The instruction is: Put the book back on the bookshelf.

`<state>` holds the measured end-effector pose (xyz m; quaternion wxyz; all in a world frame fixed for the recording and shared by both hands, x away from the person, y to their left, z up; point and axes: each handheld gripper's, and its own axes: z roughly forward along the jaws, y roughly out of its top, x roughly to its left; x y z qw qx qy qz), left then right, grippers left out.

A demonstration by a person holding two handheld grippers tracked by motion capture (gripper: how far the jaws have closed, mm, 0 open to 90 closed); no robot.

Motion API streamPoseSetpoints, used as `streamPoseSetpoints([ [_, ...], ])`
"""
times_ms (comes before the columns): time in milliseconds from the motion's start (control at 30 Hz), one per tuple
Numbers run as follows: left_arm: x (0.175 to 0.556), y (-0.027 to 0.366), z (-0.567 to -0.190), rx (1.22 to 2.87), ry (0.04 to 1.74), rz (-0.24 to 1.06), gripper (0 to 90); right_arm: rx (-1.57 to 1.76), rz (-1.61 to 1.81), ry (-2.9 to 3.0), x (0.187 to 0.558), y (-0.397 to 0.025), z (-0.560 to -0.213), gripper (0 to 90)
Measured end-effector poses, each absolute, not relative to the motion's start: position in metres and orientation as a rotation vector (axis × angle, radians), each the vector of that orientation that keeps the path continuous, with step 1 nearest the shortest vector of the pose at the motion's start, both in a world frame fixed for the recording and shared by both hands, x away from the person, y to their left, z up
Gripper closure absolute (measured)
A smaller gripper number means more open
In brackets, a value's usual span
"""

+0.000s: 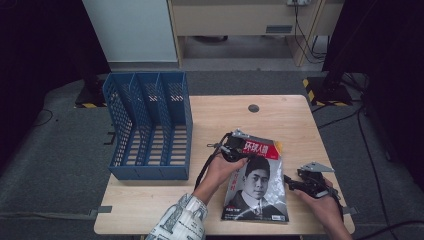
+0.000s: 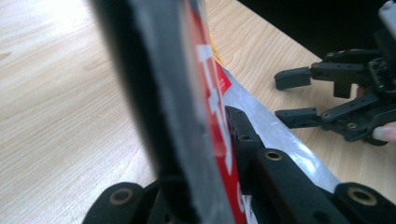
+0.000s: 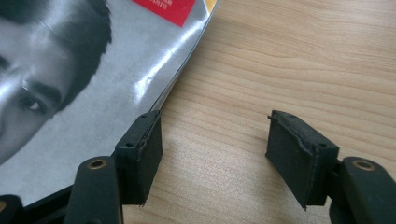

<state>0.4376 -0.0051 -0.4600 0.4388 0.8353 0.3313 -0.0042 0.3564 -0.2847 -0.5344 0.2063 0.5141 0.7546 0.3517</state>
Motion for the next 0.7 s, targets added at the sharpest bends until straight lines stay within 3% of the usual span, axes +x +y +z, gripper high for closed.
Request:
streamPoseSetpoints([
  [700, 0.435, 0.007, -0.408, 2.002, 0.762, 0.068, 86.2, 1.379, 0.955, 2.104, 0.356, -0.281, -0.537, 33.8],
])
